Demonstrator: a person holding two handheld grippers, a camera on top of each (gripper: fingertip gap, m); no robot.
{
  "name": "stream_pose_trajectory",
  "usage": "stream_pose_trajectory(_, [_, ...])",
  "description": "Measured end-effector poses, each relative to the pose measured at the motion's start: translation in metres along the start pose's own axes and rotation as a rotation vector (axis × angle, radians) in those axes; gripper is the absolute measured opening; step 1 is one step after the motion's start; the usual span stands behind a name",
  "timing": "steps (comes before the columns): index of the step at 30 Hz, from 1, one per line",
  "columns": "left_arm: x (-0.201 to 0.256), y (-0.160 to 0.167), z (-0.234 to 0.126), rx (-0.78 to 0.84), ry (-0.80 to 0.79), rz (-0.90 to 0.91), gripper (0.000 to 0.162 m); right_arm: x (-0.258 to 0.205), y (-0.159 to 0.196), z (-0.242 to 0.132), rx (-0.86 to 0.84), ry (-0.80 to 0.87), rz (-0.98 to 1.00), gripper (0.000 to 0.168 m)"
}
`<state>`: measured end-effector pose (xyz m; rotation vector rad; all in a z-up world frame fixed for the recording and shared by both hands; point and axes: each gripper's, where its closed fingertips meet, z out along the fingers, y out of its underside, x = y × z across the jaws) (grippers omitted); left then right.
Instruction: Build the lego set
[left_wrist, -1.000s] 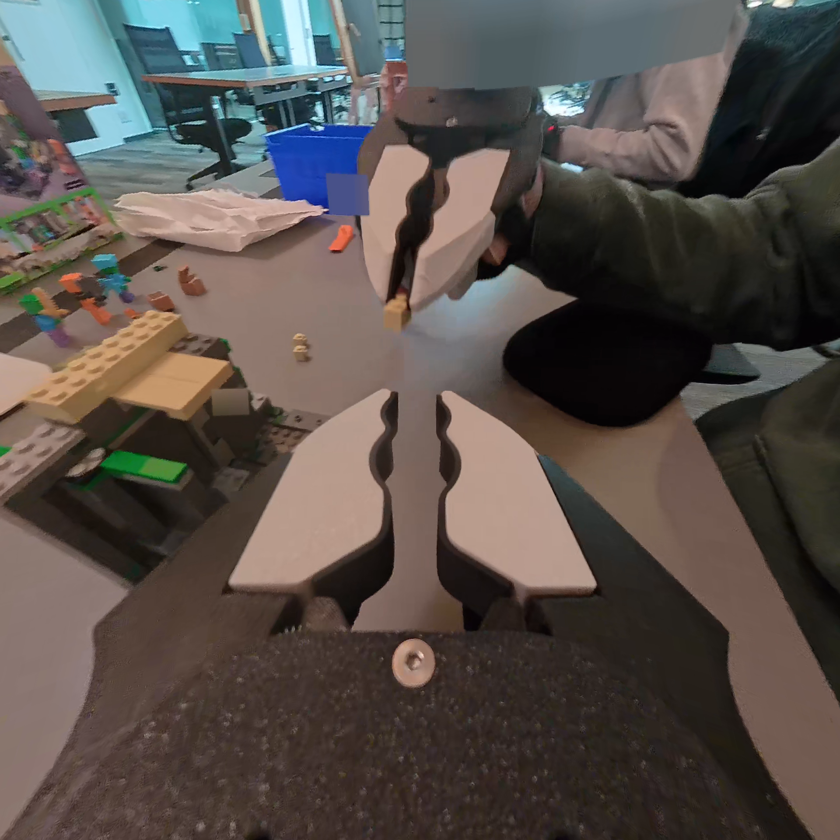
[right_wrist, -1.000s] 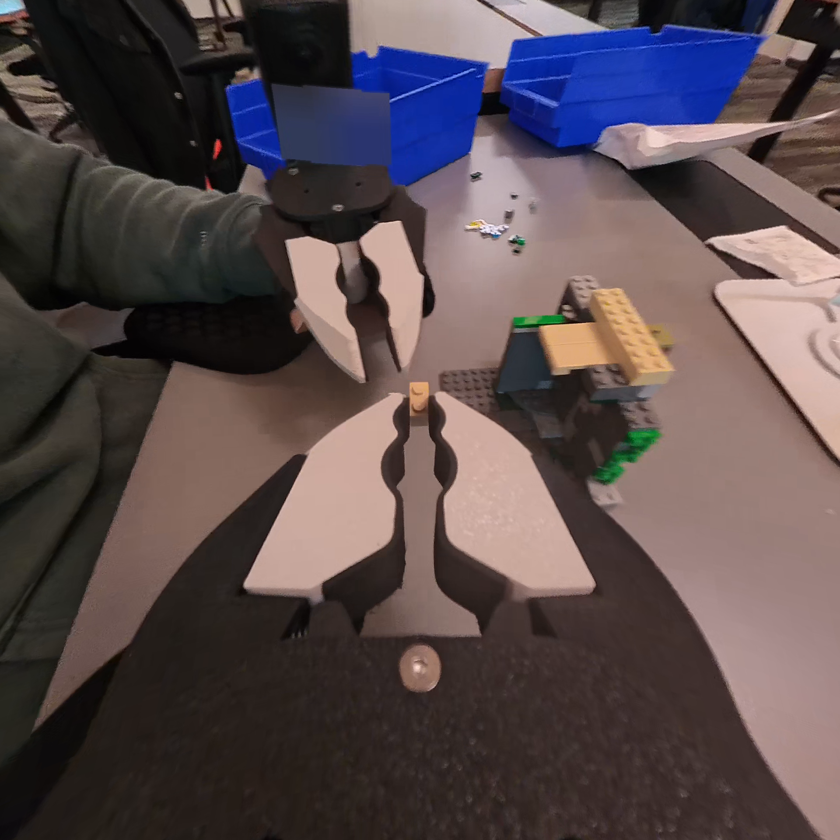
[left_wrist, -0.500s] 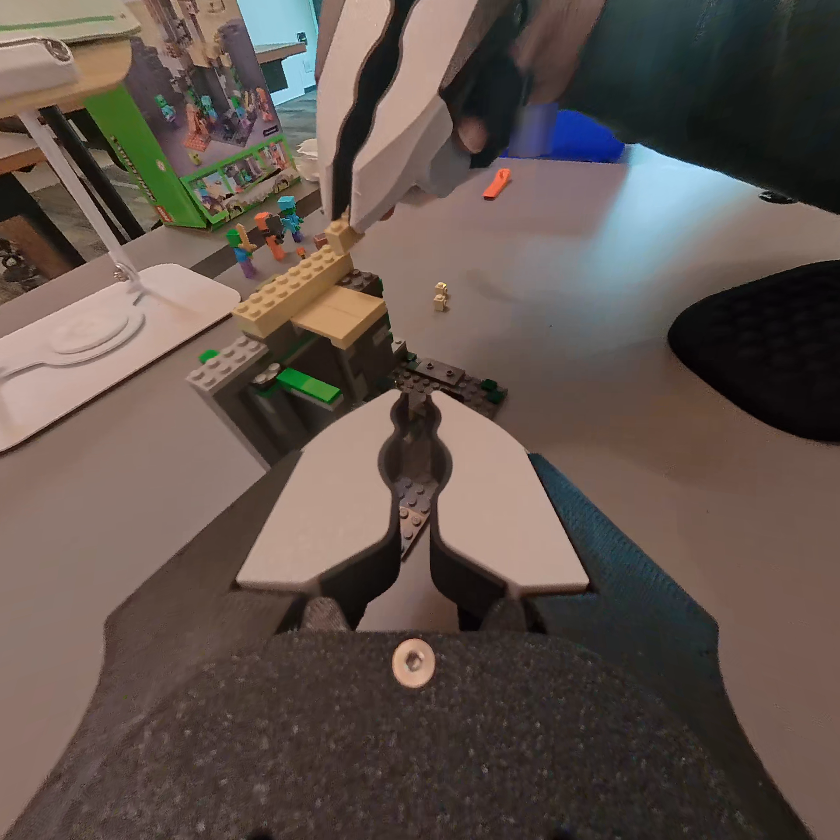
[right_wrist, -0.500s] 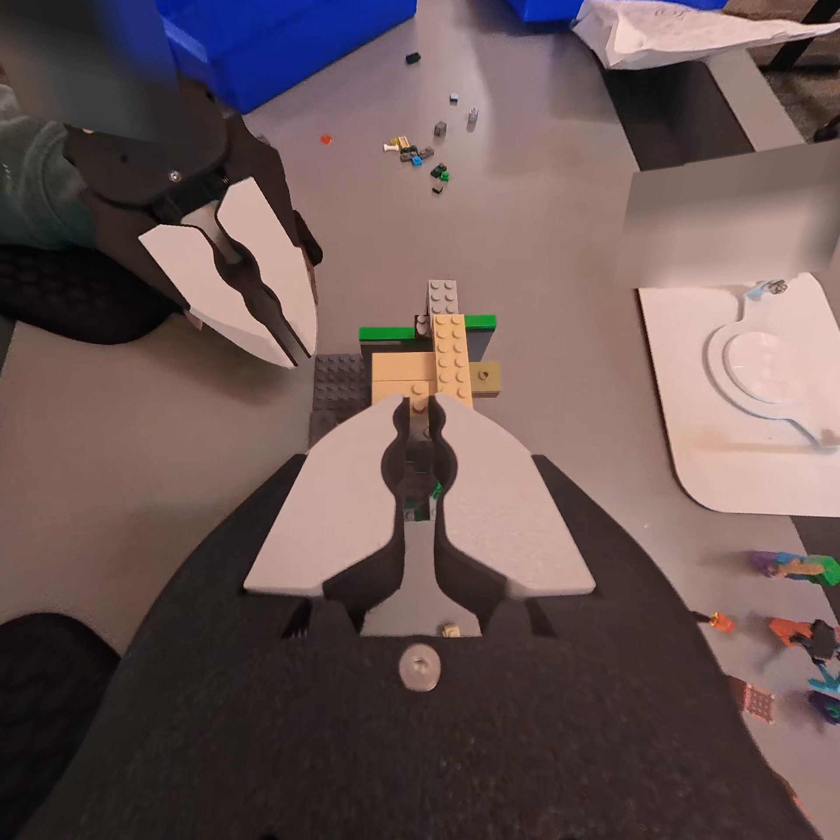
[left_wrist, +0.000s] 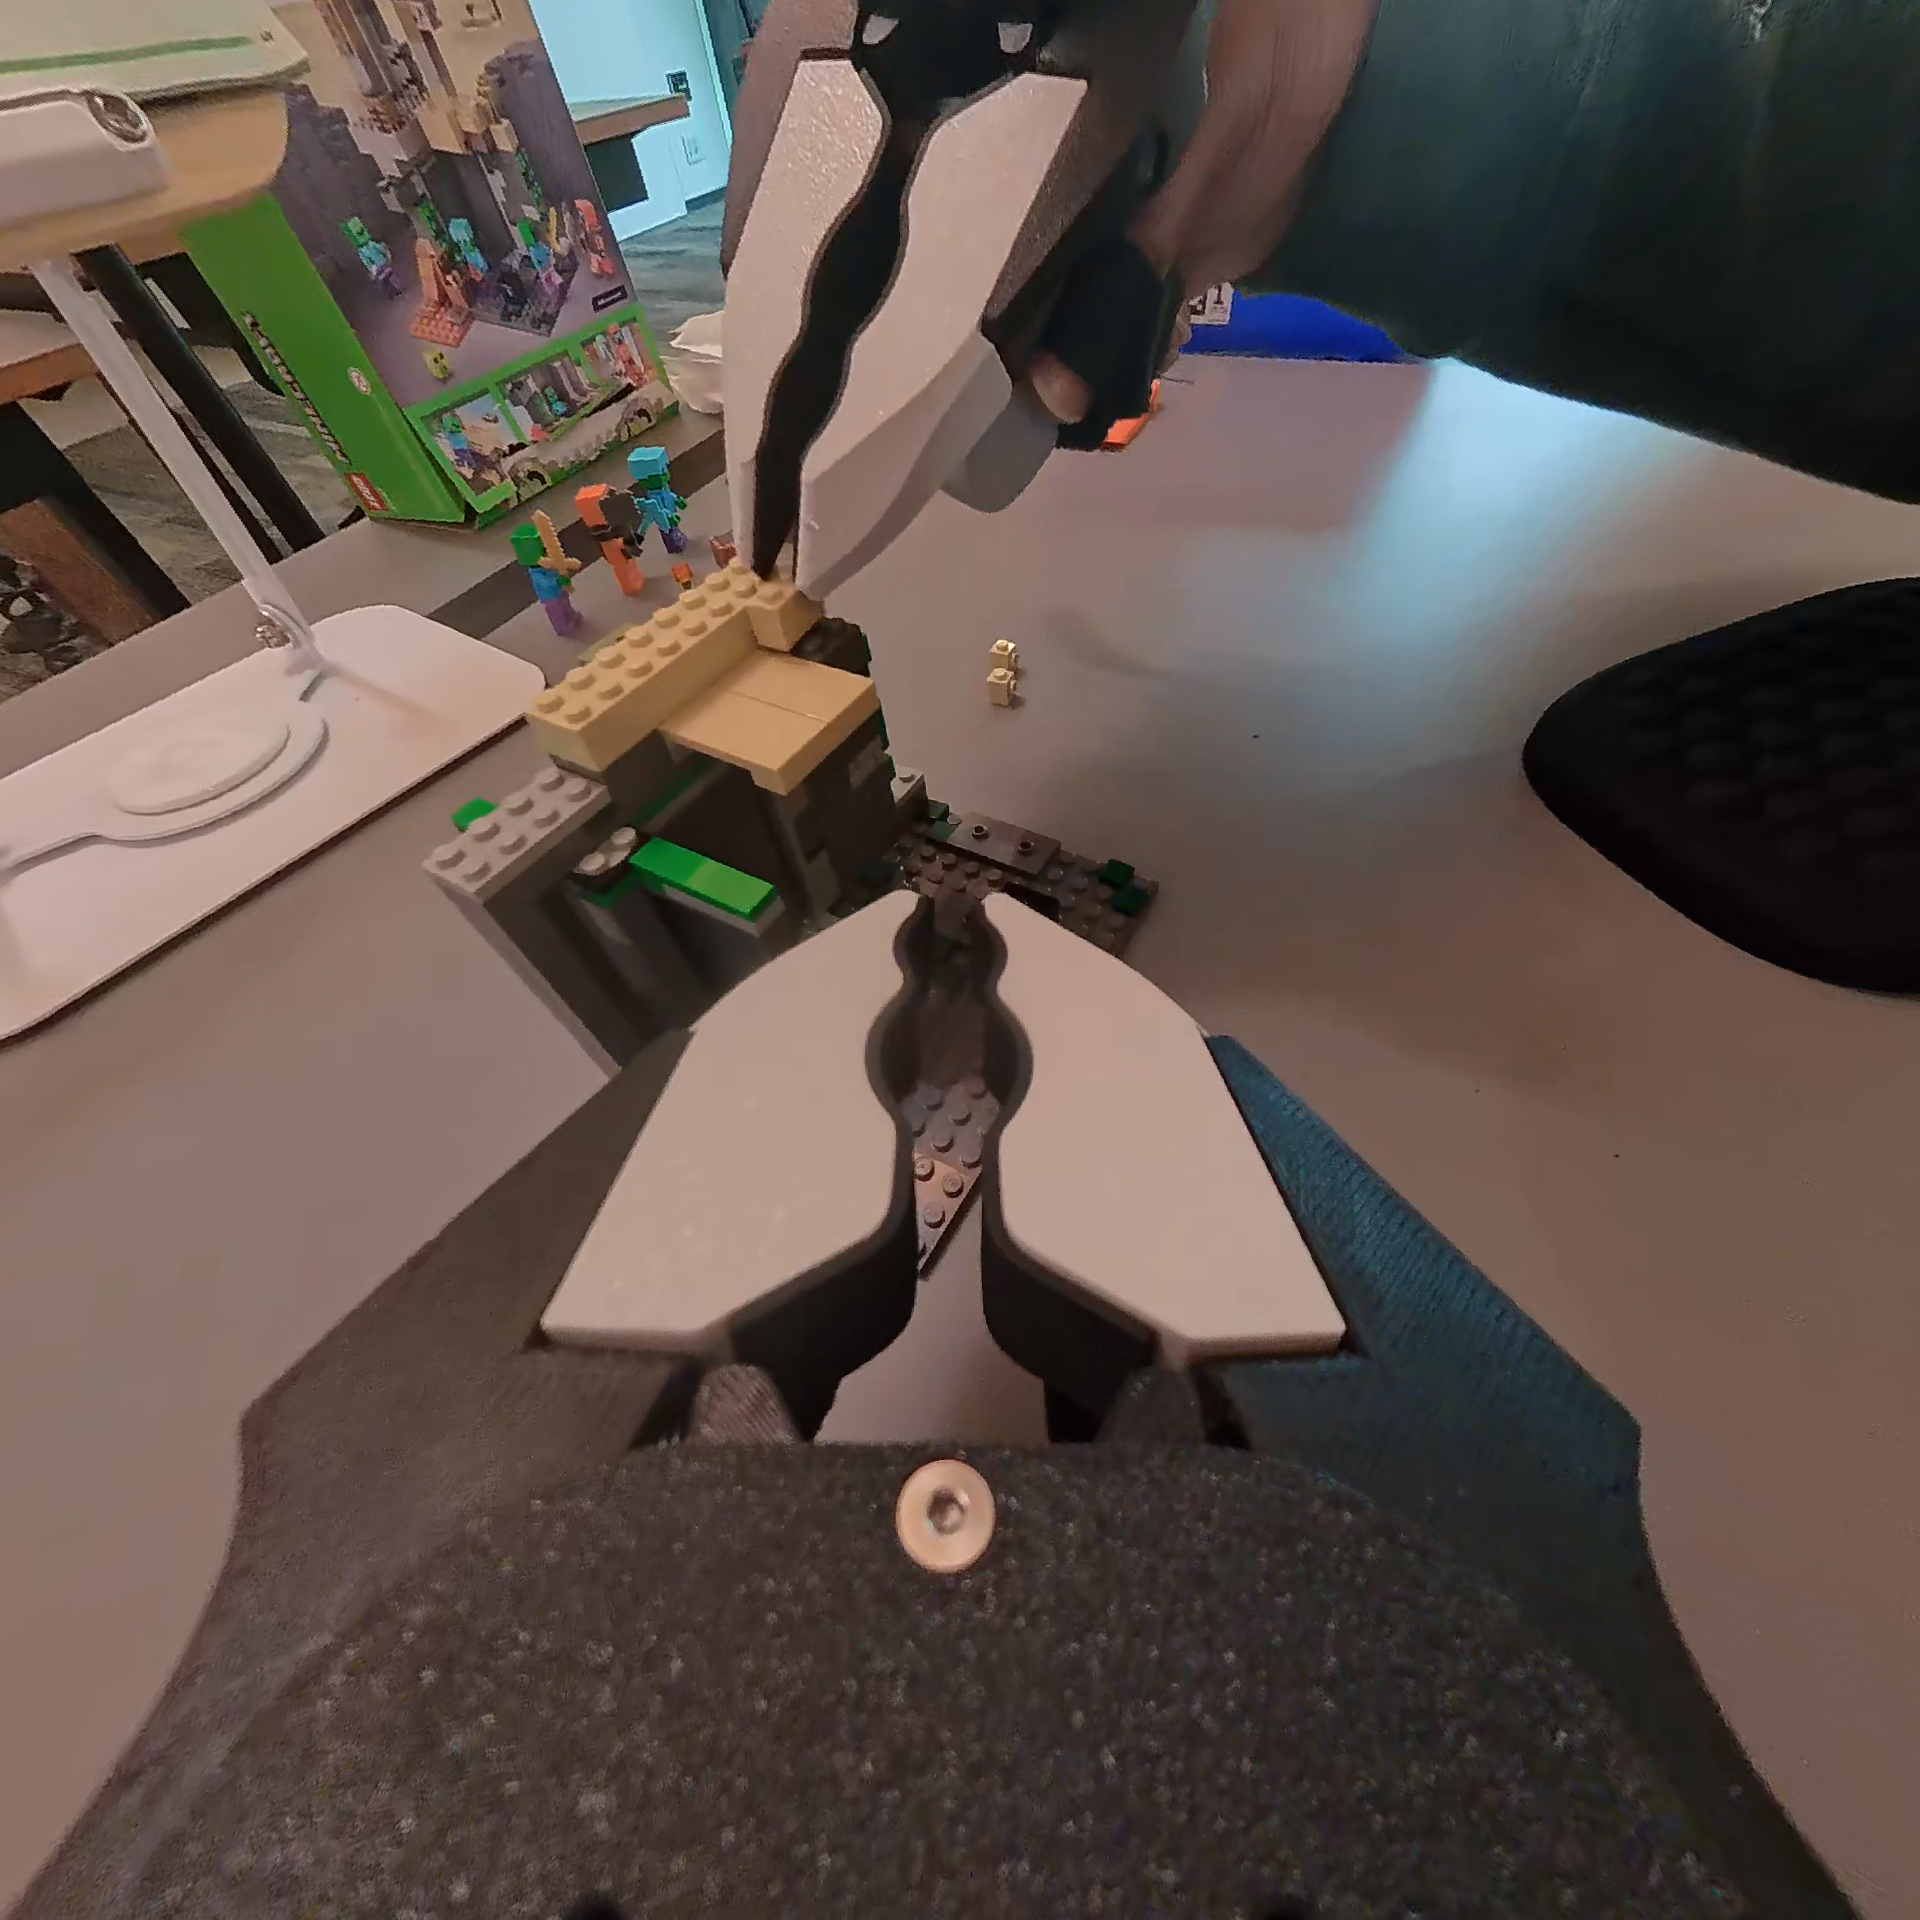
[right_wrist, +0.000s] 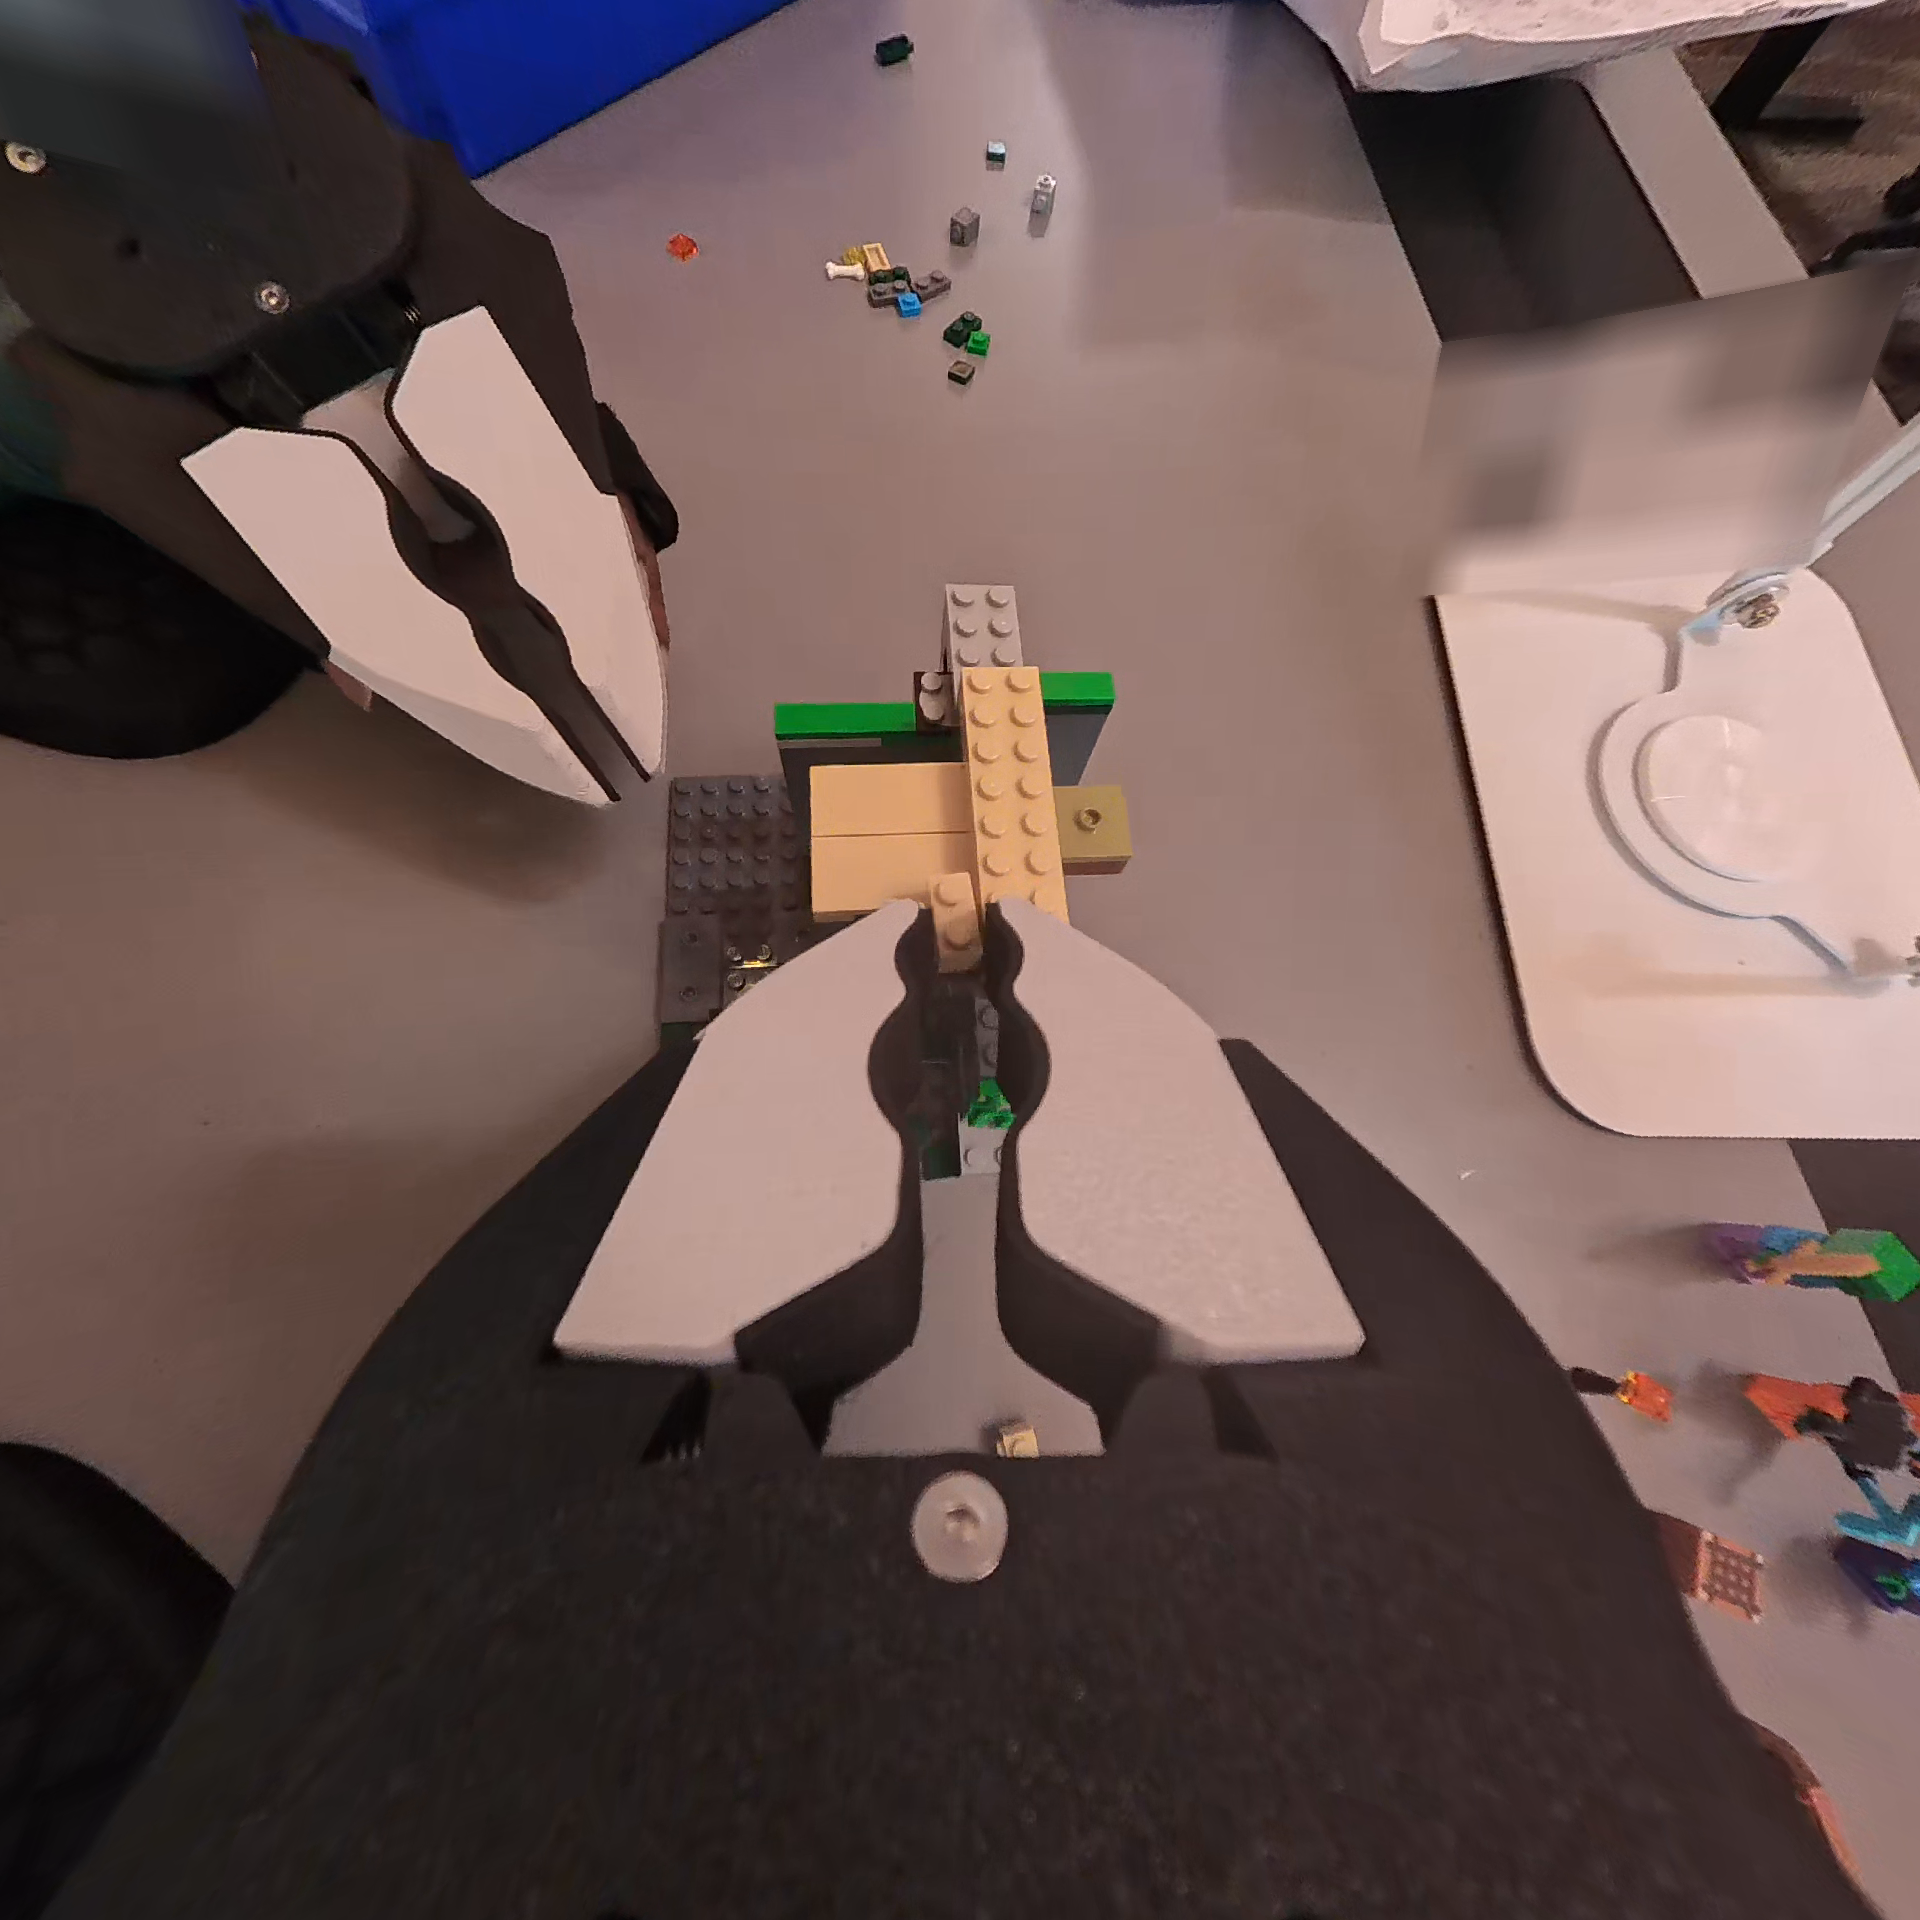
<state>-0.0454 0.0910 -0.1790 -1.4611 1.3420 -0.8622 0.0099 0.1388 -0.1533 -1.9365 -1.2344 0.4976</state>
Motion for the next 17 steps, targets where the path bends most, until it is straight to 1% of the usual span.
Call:
stream_pose_trajectory(11, [0.0031,0.002,0.0016,-0.011,0.006,0.016,0.006,0.003,-0.0016,-0.005,0.012,0.023,-0.002,0.01])
stream_pose_trajectory(17, [0.002,0.0016,0.0011,-0.009,0.002,0.017,0.006,-0.0004,-0.0047,-0.0077,-0.031,0.017,-0.042,0.01])
